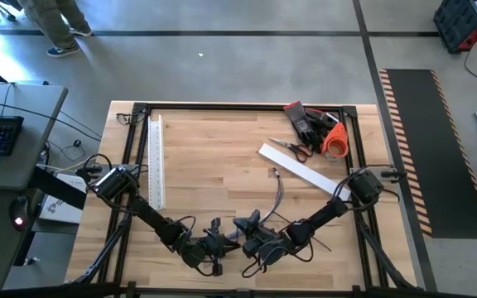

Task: Ziptie cables
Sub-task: Wrap the zip tie on the cable

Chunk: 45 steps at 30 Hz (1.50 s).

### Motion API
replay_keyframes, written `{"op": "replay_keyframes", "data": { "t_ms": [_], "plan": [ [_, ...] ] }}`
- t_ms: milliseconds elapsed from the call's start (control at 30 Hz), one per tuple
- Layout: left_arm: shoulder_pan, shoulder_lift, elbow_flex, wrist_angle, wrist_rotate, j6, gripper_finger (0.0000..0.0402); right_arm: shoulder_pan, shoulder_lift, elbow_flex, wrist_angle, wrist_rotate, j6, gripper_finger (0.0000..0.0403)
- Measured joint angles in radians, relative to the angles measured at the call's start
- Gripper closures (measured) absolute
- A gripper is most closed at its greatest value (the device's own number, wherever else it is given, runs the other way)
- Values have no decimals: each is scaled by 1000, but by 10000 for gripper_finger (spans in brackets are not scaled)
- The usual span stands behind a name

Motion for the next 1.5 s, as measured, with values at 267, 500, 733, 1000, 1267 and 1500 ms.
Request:
{"op": "replay_keyframes", "data": {
  "t_ms": [267,500,733,1000,1267,1500],
  "plan": [
    [0,0,0,0,0,0,402,1,0,0,-6,0,-2,394],
    [0,0,0,0,0,-1,402,6,0,0,-7,-1,8,402],
    [1,0,0,-1,-7,-1,402,13,0,0,1,-21,80,403],
    [15,0,0,-20,-8,2,402,18,0,0,1,-64,122,403],
    [18,0,0,-20,-36,27,402,33,0,0,1,-86,163,403],
    [39,0,-4,-21,-40,42,402,56,0,0,38,-84,139,403]
  ]
}}
